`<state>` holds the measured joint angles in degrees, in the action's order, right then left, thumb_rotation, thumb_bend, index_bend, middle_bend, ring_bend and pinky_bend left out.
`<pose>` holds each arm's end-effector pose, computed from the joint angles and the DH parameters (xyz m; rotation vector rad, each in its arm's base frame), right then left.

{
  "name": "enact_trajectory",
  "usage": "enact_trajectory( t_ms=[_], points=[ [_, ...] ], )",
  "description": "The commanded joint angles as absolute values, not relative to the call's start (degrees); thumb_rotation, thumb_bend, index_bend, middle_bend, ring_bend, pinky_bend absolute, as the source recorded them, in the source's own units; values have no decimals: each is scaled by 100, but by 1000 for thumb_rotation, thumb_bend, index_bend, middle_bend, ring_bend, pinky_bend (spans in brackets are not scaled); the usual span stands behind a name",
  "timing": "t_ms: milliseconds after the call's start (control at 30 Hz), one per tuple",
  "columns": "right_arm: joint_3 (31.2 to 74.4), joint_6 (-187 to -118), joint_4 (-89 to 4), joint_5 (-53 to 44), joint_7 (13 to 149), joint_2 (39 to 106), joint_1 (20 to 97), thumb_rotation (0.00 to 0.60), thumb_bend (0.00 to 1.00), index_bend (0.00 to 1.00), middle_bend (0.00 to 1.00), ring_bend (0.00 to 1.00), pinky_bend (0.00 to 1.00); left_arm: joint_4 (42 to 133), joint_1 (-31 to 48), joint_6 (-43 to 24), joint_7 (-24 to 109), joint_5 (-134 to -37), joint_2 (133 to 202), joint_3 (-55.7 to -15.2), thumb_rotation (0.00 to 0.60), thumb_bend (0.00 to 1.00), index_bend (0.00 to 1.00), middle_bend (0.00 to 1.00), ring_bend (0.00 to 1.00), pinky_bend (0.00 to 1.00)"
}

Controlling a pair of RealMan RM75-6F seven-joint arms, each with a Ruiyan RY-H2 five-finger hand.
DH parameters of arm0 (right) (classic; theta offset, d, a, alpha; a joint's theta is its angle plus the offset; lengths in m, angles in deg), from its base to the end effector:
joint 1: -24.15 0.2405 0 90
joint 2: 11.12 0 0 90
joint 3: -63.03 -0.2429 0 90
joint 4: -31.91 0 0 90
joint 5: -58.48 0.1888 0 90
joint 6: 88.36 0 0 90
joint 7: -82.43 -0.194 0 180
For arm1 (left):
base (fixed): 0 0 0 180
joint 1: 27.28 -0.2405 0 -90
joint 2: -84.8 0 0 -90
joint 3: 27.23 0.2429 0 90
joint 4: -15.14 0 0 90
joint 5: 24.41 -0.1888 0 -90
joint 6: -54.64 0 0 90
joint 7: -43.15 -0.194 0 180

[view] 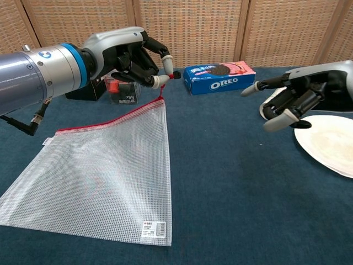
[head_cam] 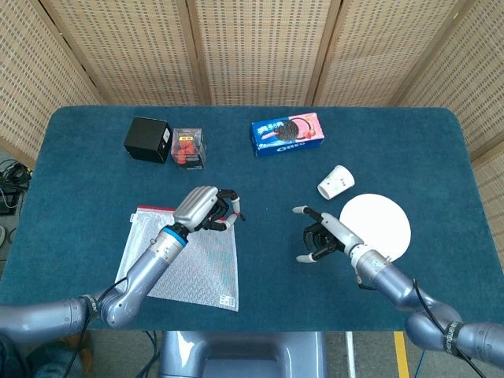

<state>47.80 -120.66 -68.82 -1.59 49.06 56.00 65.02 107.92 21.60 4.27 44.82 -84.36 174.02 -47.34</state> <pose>-0.1350 -0.3552 0.0342 1.5199 -2.0458 1.1015 -0.0279 0.3817 -0.0074 -1.7710 -1.4384 -1.3840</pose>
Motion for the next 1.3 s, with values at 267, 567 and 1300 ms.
enact_trajectory(
  t_ms=[267, 567, 1300],
  points=[
    [4664, -11949, -6713, 1020, 5216, 6276, 7118, 600, 0, 230, 803, 807, 932, 10736, 2285, 363, 4568, -8442, 17493, -4819, 600, 703, 744, 915, 952, 1000],
    [4510, -12306, -6692, 1750, 5431, 6611, 7376, 600, 0, 304, 844, 845, 967, 10726, 2349, 340, 4637, -8356, 17635, -4811, 600, 703, 744, 915, 952, 1000],
    [4316, -13096, -6624, 3035, 6197, 7327, 7876, 600, 3, 440, 881, 872, 984, 10584, 2437, 113, 4837, -8388, 17975, -4886, 600, 703, 747, 915, 952, 1000]
  ],
)
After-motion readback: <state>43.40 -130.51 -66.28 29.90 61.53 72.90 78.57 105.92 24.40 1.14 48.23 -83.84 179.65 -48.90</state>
